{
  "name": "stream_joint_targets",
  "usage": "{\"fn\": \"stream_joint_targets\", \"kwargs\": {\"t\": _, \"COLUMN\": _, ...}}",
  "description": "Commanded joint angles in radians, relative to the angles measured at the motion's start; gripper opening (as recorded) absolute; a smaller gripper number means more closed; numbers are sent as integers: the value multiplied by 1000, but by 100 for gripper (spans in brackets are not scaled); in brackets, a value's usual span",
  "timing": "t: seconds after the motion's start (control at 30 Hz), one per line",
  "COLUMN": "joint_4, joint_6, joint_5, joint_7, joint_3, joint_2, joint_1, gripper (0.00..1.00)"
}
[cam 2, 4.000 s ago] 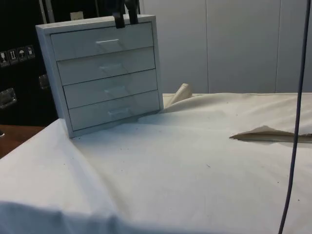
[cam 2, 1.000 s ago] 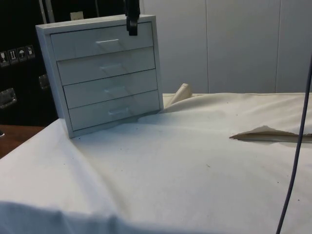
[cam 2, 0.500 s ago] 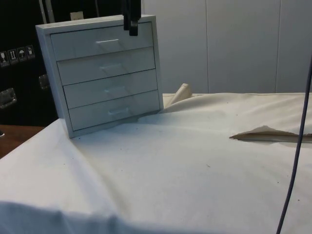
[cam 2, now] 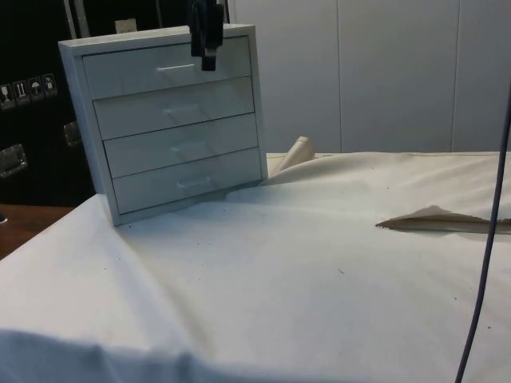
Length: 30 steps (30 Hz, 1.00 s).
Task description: Open the drawer, then close it.
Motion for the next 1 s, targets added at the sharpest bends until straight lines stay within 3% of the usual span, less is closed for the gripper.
{"fn": "stream_joint_targets", "kwargs": {"t": 0.0, "joint_4": -7, "joint_6": 26, "joint_5": 0, "joint_7": -8, "joint_3": 0, "joint_2": -1, "joint_1": 1, "gripper": 100}}
{"fn": "stream_joint_targets", "kwargs": {"t": 0.33, "joint_4": -16, "joint_6": 50, "joint_5": 0, "joint_7": -22, "joint_3": 13, "joint_2": 4, "joint_1": 4, "gripper": 100}}
{"fn": "stream_joint_targets", "kwargs": {"t": 0.47, "joint_4": -27, "joint_6": 89, "joint_5": -2, "joint_7": -34, "joint_3": 17, "joint_2": 9, "joint_1": 7, "gripper": 100}}
{"fn": "stream_joint_targets", "kwargs": {"t": 0.97, "joint_4": -6, "joint_6": 146, "joint_5": -9, "joint_7": -67, "joint_3": 14, "joint_2": 69, "joint_1": 4, "gripper": 100}}
